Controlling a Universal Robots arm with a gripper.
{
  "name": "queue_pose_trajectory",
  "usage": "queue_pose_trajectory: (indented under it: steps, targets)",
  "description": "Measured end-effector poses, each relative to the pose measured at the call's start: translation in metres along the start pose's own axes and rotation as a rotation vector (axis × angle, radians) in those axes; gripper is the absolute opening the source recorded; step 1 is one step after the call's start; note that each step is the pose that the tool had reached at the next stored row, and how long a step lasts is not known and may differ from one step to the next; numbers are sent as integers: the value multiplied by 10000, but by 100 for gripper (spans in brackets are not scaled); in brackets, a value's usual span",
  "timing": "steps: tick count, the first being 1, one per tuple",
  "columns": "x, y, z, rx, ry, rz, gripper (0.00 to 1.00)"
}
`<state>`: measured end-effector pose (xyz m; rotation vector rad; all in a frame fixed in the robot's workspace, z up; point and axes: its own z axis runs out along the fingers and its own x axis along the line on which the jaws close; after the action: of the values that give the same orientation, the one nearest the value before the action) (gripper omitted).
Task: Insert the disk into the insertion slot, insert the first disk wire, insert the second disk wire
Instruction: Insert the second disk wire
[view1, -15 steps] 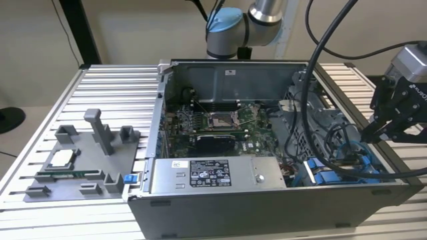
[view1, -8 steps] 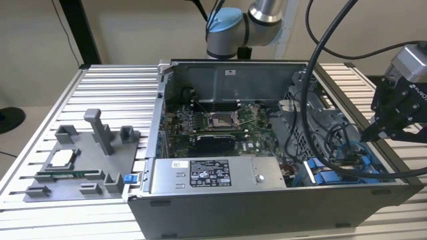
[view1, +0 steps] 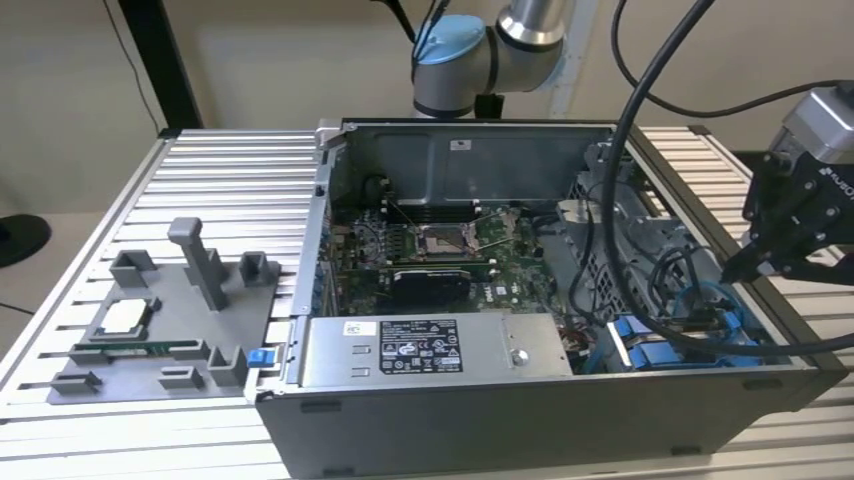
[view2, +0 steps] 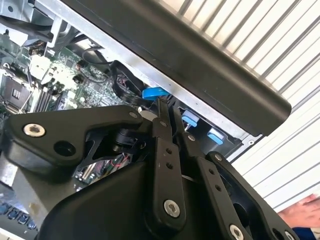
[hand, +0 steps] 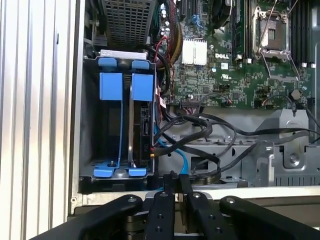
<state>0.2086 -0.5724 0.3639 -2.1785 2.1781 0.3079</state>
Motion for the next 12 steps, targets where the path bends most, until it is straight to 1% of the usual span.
queue_pose_trajectory:
  steps: [4, 12]
  targets:
    - [-13, 35, -71, 2, -1, -1, 0]
    - [-22, 191, -114, 73, -2, -14, 0]
